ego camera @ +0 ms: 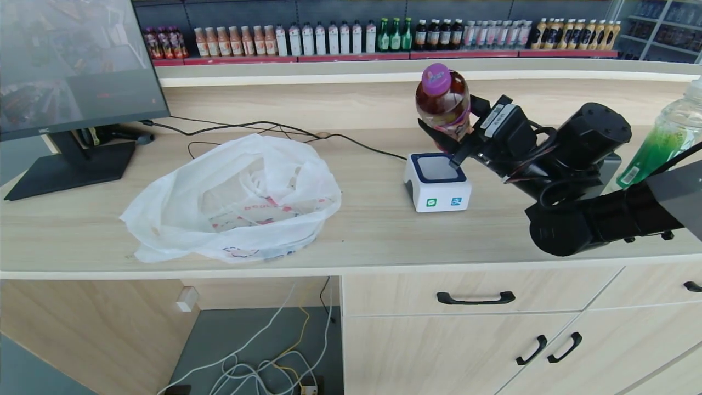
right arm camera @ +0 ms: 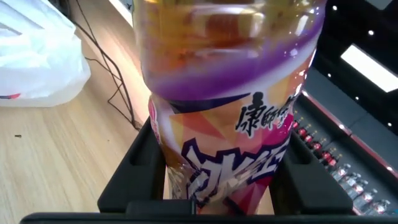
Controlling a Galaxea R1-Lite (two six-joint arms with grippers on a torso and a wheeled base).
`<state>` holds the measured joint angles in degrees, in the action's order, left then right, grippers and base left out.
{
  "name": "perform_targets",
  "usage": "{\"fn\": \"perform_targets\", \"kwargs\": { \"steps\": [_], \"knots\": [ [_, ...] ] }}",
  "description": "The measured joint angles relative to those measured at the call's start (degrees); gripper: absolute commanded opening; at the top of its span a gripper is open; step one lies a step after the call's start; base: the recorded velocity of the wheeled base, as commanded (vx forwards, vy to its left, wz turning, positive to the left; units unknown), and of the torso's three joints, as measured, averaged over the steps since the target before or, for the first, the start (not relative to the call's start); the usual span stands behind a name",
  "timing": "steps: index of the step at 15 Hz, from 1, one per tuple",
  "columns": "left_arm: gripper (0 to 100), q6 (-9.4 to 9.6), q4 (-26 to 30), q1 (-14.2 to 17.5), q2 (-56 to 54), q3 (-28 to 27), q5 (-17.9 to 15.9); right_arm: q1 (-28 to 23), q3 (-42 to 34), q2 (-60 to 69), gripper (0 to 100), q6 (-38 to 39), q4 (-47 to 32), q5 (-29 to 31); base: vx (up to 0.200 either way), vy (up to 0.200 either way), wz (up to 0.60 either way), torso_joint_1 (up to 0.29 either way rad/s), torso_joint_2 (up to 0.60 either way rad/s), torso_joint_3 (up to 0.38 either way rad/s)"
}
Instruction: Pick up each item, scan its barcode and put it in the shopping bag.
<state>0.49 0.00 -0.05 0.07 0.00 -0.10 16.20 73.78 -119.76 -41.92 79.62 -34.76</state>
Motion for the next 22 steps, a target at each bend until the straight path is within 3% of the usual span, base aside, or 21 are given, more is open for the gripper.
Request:
{"fn": "perform_targets", "kwargs": {
  "steps": [11, 22],
  "knots": [
    [100, 0.16, 0.0, -0.02, 0.0, 0.0, -0.04, -0.02, -6.19, 0.66, 0, -10.68, 0.5, -12.21, 0.0, 0.0, 0.0, 0.0, 0.0, 0.0],
    [100, 0.13, 0.0, -0.05, 0.0, 0.0, -0.06, -2.97, -7.9, 0.24, 0, -11.62, 0.24, -13.76, 0.0, 0.0, 0.0, 0.0, 0.0, 0.0]
  ]
}}
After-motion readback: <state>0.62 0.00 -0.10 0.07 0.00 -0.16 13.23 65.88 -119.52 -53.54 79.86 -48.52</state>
